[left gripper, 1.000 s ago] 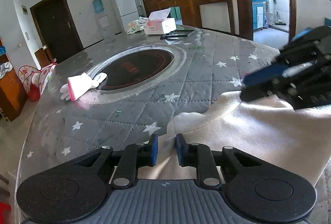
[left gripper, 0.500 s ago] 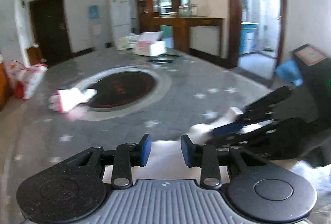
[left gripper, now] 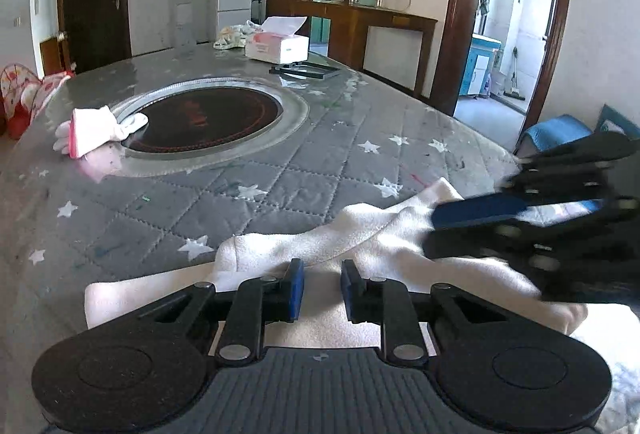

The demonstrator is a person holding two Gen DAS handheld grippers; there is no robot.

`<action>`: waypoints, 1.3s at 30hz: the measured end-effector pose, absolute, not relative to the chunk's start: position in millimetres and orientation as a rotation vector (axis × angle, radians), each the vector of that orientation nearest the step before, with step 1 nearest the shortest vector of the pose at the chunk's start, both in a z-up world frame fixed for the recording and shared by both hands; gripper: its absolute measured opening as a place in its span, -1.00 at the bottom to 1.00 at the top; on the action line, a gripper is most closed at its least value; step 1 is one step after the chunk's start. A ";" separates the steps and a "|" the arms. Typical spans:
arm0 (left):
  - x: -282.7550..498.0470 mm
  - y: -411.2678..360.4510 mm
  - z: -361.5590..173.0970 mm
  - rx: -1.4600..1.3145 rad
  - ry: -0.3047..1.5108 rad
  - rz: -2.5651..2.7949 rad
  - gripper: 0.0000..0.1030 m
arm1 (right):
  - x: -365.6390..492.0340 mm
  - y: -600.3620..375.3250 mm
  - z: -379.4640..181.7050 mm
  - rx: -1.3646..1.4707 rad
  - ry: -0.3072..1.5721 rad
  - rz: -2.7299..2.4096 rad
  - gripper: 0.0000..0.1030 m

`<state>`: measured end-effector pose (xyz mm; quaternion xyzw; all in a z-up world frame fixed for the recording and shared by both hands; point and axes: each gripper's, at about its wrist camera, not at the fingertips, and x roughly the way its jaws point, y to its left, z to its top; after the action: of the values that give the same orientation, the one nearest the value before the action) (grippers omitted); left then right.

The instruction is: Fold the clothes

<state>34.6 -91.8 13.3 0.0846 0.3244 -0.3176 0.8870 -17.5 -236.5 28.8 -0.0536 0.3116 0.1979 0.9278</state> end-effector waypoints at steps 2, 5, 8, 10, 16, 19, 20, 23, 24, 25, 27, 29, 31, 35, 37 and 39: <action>32.9 -93.6 13.0 0.189 0.666 -0.654 -0.55 | -31.5 -236.6 30.5 -0.117 0.643 0.430 -0.72; 32.1 -94.3 12.6 0.190 0.661 -0.647 -0.55 | -43.8 -239.8 23.8 -0.138 0.670 0.429 -0.72; 31.7 -94.4 12.6 0.189 0.661 -0.644 -0.54 | -50.4 -246.6 13.3 -0.155 0.695 0.407 -0.72; 31.4 -94.5 12.7 0.188 0.661 -0.642 -0.54 | -52.5 -257.6 11.9 -0.121 0.689 0.404 -0.73; 30.2 -97.4 12.4 0.205 0.657 -0.634 -0.54 | -46.4 -270.6 25.8 -0.074 0.675 0.344 -0.71; 31.1 -97.1 12.2 0.204 0.659 -0.635 -0.54 | -37.3 -282.2 20.6 -0.043 0.706 0.291 -0.71; 31.0 -97.1 12.0 0.204 0.658 -0.635 -0.54 | -34.3 -286.3 17.6 -0.026 0.724 0.281 -0.71; 29.9 -97.1 11.0 0.204 0.650 -0.634 -0.54 | -30.8 -292.0 11.4 0.002 0.741 0.270 -0.71; 29.5 -97.1 10.6 0.204 0.647 -0.633 -0.54 | -30.0 -291.3 10.9 0.006 0.735 0.270 -0.71; 28.9 -97.1 10.2 0.205 0.644 -0.632 -0.54 | -29.2 -290.5 10.2 0.010 0.731 0.270 -0.71; 27.8 -97.6 9.9 0.209 0.639 -0.630 -0.54 | -28.4 -287.4 8.1 0.007 0.723 0.270 -0.70; 27.1 -97.7 9.8 0.210 0.636 -0.629 -0.54 | -30.3 -284.4 10.3 -0.026 0.706 0.257 -0.92; 26.7 -97.4 9.9 0.211 0.634 -0.631 -0.54 | -32.4 -281.4 12.9 -0.061 0.687 0.243 -0.94; 24.8 -98.1 8.9 0.226 0.620 -0.635 -0.54 | -39.4 -274.6 25.8 -0.173 0.617 0.184 -0.95; 23.5 -98.8 8.2 0.235 0.611 -0.635 -0.54 | -36.5 -272.8 19.1 -0.199 0.629 0.168 -0.95; 22.9 -99.2 7.8 0.239 0.607 -0.634 -0.54 | -31.9 -271.0 7.1 -0.220 0.655 0.159 -0.95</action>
<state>22.9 -99.2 7.8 0.1153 0.2931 -0.3062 0.8983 -31.9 -271.0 7.1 -0.1075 0.3207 0.0777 0.9378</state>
